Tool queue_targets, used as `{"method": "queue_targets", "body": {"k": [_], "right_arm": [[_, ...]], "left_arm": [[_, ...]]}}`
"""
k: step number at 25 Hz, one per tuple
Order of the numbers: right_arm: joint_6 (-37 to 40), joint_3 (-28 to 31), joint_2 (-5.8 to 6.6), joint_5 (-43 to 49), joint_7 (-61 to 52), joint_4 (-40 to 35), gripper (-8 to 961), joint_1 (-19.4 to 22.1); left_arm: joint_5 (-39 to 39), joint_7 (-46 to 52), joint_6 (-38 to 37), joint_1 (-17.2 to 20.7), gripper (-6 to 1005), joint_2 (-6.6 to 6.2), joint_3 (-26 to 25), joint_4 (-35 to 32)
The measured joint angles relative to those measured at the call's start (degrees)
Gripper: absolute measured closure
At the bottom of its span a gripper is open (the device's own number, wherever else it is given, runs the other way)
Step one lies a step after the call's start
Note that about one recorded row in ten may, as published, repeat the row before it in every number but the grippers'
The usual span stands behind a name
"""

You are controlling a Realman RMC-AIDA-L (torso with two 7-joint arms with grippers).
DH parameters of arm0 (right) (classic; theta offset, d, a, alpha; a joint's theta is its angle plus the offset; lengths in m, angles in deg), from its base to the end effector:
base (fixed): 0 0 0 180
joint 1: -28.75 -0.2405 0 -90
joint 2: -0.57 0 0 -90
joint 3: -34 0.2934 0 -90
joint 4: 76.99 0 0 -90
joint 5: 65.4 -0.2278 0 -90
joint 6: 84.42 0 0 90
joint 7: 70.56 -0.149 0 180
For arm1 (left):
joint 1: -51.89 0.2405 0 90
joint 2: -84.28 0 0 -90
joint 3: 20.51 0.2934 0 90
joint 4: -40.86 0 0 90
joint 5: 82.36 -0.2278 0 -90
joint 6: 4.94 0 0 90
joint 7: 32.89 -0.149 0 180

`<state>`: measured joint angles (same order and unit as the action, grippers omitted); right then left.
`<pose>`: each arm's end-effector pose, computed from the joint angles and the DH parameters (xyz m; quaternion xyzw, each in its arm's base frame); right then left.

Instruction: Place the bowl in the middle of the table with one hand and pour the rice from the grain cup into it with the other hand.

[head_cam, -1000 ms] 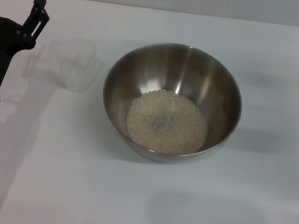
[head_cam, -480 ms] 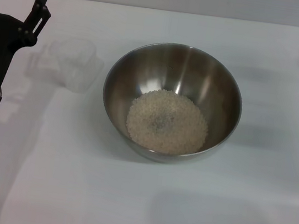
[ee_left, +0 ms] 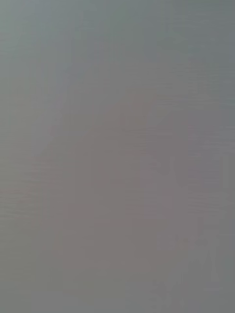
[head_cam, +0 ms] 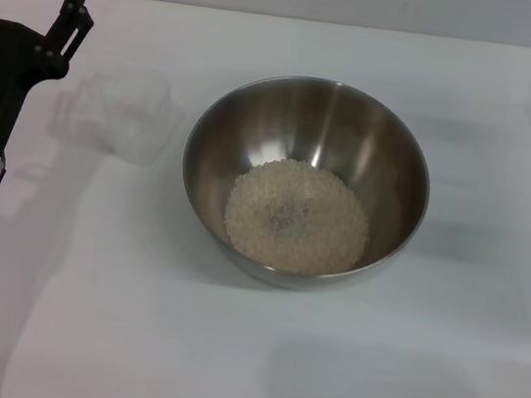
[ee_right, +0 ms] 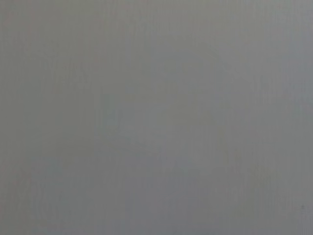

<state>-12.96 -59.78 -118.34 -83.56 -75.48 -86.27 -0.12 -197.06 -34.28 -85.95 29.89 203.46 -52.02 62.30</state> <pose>0.3436 0.3942 0.0061 -0.6465 0.1444 0.3315 0.6718 -0.3108 0.3325 -0.0554 -0.6574 -0.1615 -0.4059 0.6140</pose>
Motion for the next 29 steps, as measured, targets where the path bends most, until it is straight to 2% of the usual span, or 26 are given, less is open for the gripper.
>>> {"method": "queue_targets", "body": {"k": [20, 29], "right_arm": [[-1.6, 0.5, -0.1, -0.1, 0.0, -1.0, 205, -0.2], [-1.4, 0.5, -0.33, 0.0, -1.4, -1.7, 205, 0.1]], "left_arm": [[0.2, -0.1, -1.3, 0.2, 130, -0.02, -0.1, -0.6], [0.5, 0.0, -1.6, 0.6, 130, -0.13, -2.3, -0.7]]}}
